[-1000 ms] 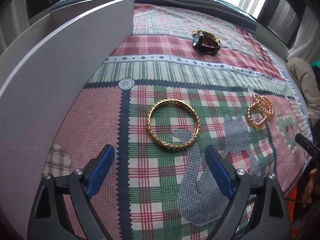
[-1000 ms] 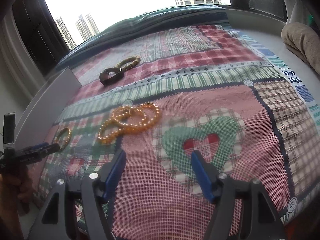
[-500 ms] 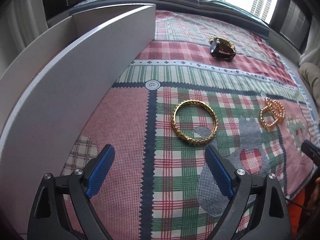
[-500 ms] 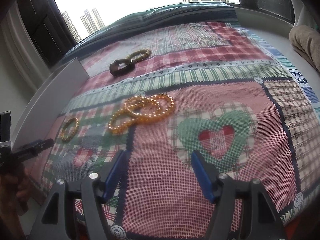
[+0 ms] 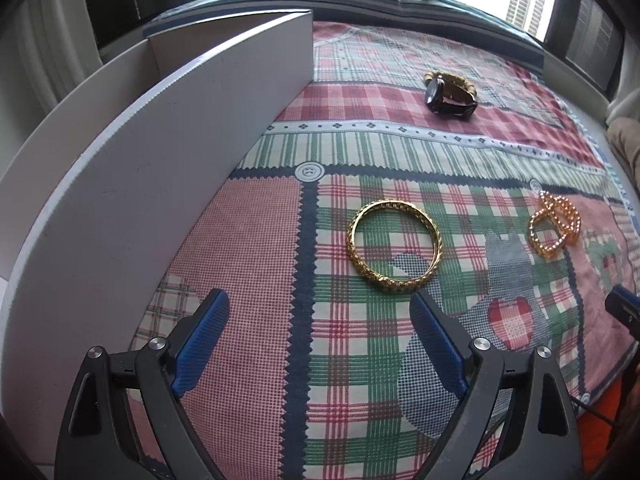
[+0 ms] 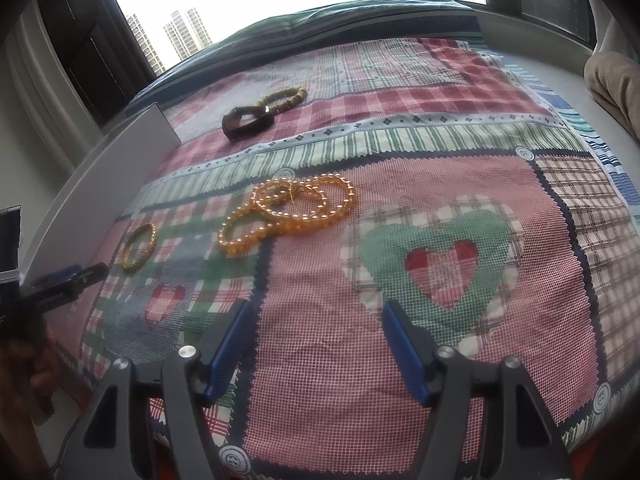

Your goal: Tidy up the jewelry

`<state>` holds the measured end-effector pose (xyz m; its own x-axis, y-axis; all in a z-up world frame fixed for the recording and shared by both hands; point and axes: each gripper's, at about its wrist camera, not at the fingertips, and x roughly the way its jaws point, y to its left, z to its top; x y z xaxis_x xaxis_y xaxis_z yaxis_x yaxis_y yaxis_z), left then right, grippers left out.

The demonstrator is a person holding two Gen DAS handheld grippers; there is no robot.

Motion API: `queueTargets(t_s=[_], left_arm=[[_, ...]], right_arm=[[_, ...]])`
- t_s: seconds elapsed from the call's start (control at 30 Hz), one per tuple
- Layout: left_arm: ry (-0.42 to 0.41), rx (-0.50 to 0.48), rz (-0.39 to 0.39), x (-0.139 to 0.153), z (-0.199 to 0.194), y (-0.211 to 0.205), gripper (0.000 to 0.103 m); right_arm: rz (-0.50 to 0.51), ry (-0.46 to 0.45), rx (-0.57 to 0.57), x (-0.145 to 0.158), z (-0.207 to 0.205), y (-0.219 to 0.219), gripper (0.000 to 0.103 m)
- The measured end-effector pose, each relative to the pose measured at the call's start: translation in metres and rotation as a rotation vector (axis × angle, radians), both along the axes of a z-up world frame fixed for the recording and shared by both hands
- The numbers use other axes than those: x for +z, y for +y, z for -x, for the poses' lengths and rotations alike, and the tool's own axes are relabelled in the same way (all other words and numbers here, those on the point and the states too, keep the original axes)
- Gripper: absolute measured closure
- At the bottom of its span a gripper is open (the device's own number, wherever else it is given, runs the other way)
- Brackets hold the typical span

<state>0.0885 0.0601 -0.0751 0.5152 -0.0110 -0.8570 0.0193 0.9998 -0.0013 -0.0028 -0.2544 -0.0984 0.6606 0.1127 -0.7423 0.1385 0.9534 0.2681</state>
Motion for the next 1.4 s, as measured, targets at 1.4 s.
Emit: queueTargets(t_s=[1.4], left_arm=[[0.009,0.058,0.053,-0.011,0.006,0.009,0.001]], right_arm=[[0.309,-0.034,-0.061,0.053,0.017,-0.067,0.006]])
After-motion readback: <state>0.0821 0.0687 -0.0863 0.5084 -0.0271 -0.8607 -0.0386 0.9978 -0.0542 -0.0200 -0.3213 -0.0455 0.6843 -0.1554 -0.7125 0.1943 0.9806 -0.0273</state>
